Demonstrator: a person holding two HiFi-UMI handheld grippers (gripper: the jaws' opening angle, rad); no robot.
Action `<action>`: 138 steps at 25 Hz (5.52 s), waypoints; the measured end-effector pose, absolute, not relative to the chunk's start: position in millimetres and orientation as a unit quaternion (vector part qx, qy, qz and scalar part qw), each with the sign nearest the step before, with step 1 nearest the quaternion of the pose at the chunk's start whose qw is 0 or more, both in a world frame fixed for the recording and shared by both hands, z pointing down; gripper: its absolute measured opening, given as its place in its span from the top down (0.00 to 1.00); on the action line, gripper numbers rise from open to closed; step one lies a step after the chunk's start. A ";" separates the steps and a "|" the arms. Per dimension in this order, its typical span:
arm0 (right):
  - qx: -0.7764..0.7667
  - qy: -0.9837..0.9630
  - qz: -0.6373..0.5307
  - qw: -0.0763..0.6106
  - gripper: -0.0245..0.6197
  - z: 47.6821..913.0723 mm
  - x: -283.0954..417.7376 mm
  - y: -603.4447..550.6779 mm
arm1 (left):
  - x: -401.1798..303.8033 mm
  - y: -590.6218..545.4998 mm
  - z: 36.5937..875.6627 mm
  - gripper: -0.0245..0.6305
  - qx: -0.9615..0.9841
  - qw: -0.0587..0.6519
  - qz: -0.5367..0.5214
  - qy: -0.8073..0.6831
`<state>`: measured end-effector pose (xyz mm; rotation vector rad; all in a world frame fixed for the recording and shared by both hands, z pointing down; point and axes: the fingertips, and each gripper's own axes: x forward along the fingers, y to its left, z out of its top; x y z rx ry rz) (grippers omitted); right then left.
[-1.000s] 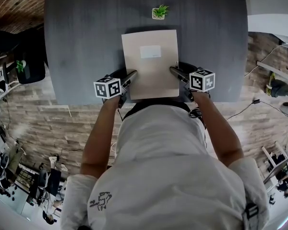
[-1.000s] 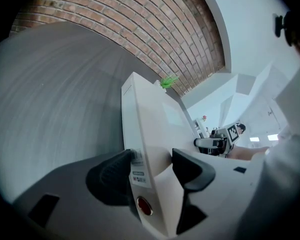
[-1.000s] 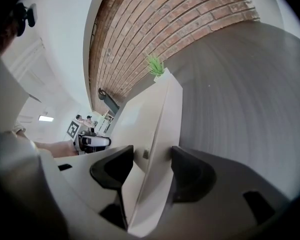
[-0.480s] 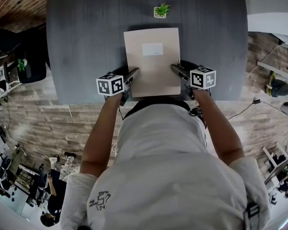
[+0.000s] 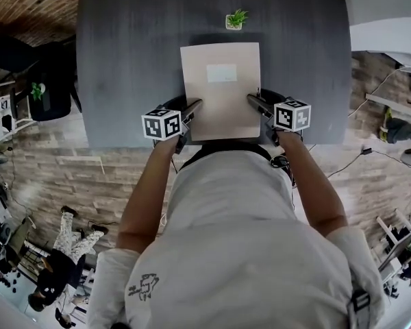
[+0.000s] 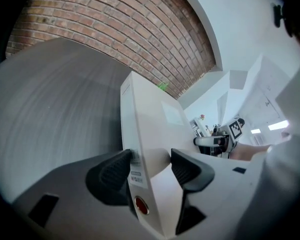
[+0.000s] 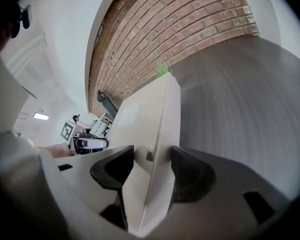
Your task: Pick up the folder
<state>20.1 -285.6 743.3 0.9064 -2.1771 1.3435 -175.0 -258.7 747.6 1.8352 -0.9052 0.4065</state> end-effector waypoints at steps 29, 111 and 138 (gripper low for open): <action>0.403 -0.838 0.348 0.117 0.60 589.4 -11.3 -282.0 | -209.5 -271.1 594.5 0.58 0.848 0.335 0.121 -0.393; 0.355 -0.885 0.293 0.070 0.61 499.0 117.7 -52.5 | -80.2 -20.3 495.4 0.58 0.837 0.270 0.063 -0.472; 0.392 -0.885 0.248 0.044 0.62 482.8 0.3 85.2 | -199.9 98.6 485.0 0.58 0.862 0.244 0.058 -0.440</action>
